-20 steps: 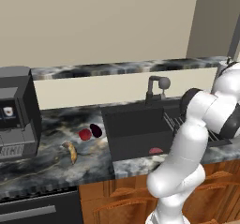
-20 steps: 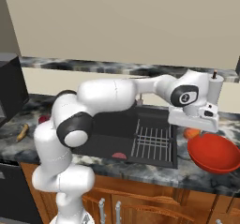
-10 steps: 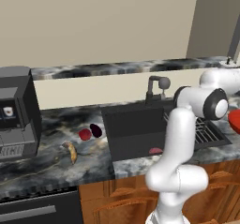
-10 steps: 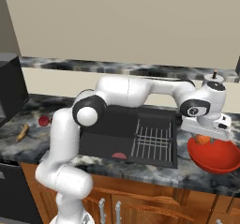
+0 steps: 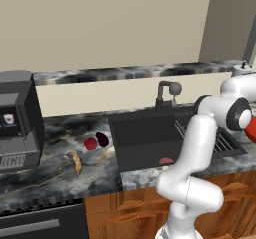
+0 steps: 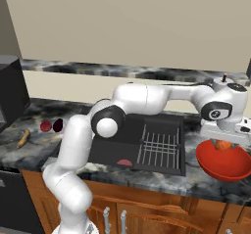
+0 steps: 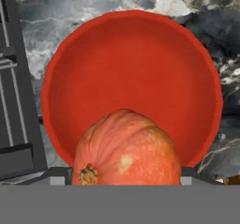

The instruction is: There is a mixed pile of frozen fruits and vegetables on the counter. Locate all the frozen vegetables and place the items in a bowl on the counter. Take all the frozen fruits and defrost them in a running sink.

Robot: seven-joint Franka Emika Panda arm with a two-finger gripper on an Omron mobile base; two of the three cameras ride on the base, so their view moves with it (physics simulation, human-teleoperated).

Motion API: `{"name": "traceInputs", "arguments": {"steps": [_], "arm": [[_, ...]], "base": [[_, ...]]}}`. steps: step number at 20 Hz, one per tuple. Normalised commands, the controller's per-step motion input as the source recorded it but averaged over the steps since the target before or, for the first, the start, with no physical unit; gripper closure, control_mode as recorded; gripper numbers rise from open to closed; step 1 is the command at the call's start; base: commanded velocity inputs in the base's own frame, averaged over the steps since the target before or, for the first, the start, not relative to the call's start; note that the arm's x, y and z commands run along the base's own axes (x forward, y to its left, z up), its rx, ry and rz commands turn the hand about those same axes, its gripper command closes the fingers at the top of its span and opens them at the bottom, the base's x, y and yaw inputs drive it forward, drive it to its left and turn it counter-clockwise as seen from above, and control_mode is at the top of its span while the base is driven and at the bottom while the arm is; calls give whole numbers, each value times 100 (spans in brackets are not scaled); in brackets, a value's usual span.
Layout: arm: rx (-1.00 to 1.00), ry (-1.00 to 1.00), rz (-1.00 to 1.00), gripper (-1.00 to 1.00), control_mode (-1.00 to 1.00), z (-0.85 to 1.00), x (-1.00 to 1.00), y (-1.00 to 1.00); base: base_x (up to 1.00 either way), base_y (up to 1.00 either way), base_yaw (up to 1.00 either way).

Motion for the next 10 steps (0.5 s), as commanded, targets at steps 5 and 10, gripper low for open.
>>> {"name": "traceInputs", "arguments": {"steps": [5,10], "arm": [[-13,8,0,100,-100,-49,15,9],[2,2,0,100,-100,-50,13,-2]], "base": [[0,0,0],[0,0,0]]}}
